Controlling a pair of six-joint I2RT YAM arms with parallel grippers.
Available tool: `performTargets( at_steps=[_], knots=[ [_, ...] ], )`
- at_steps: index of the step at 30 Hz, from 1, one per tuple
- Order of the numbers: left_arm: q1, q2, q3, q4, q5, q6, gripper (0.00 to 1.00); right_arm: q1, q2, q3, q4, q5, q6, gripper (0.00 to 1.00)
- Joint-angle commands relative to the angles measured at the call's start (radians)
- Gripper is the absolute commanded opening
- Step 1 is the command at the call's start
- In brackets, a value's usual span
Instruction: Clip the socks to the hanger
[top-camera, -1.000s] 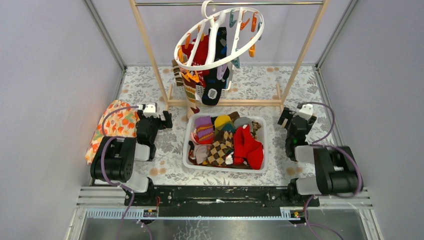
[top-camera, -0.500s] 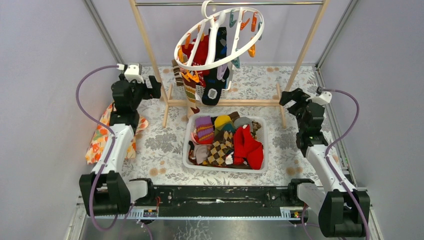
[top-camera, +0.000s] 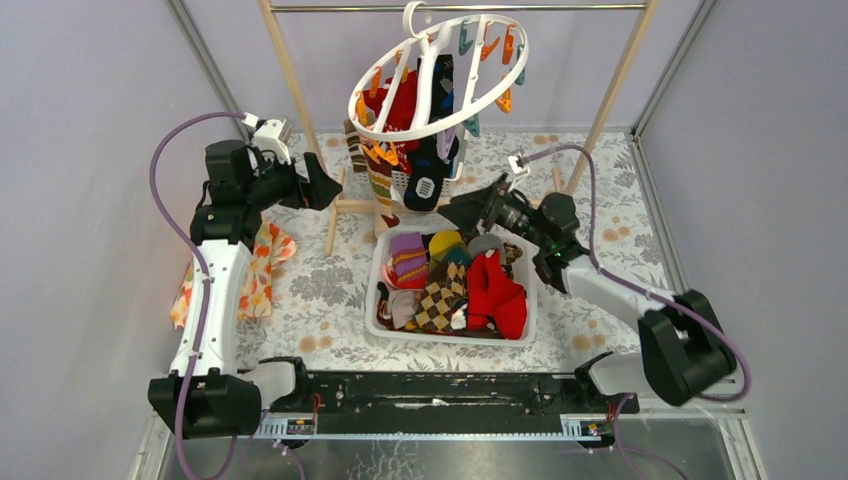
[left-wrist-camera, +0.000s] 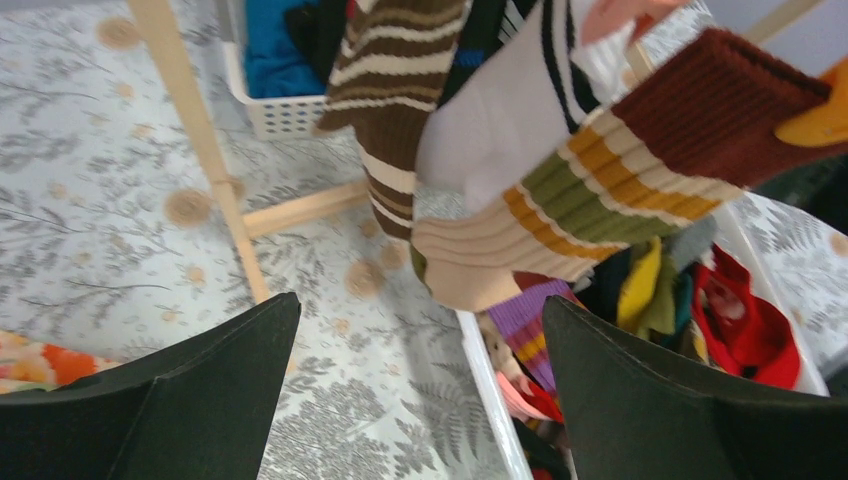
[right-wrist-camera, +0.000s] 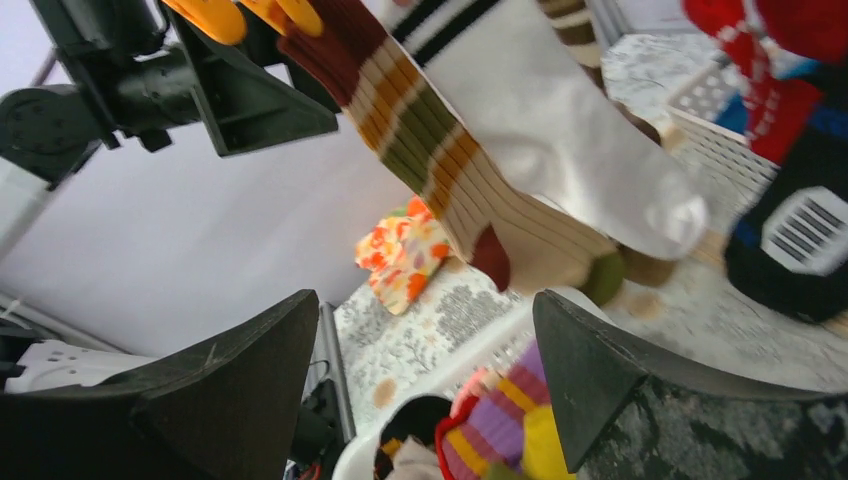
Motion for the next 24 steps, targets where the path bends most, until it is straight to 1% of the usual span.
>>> performTargets(
  at_steps=[1, 5, 10, 17, 24],
  knots=[
    [0.007, -0.018, 0.038, -0.077, 0.119, -0.014, 0.99, 0.032, 0.124, 0.130, 0.323, -0.125, 0.131, 0.84],
    [0.006, -0.002, 0.049, -0.095, 0.180, -0.009, 0.99, 0.036, 0.249, 0.226, 0.492, -0.163, 0.237, 0.83],
    [0.007, 0.034, 0.066, -0.136, 0.225, 0.016, 0.99, 0.048, 0.406, 0.383, 0.689, -0.201, 0.391, 0.77],
    [0.008, 0.033, 0.074, -0.162, 0.249, 0.027, 0.99, 0.089, 0.553, 0.552, 0.772, -0.213, 0.476, 0.75],
    [0.007, 0.022, 0.083, -0.183, 0.252, 0.063, 0.99, 0.113, 0.620, 0.611, 0.815, -0.186, 0.500, 0.72]
  ],
)
